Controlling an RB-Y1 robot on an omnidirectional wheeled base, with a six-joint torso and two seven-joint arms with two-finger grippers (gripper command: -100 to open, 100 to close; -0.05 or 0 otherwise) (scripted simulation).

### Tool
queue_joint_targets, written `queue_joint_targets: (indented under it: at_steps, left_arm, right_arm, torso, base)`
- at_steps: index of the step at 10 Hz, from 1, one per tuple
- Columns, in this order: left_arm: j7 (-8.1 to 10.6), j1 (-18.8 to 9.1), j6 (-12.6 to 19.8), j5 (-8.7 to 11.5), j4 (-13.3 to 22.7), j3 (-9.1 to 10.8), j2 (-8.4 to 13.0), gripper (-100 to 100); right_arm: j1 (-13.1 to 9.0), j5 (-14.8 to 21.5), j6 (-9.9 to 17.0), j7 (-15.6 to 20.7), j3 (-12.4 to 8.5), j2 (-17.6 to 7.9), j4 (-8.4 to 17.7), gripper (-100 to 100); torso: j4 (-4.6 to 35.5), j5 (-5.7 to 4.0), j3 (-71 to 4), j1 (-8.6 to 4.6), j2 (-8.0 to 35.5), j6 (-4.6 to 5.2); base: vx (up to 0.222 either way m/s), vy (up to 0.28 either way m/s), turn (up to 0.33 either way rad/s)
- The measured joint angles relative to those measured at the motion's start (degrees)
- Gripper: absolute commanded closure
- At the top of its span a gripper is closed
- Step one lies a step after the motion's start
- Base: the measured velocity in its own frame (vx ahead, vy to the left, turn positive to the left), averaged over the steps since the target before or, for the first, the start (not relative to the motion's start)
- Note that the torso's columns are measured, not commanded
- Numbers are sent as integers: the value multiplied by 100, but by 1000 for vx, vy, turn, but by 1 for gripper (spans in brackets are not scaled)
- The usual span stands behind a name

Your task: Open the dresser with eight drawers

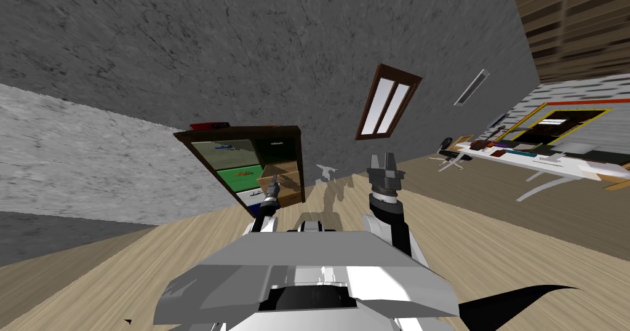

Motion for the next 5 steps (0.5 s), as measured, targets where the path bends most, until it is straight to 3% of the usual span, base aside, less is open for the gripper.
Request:
queue_joint_targets:
  at_steps: [5]
  left_arm:
    - [8,-3,650,14,-644,0,7,-100]
  right_arm:
    - [0,0,0,0,0,0,0,0]
  torso:
    - [12,-3,32,-13,54,-2]
  base:
    - [-2,4,-5]
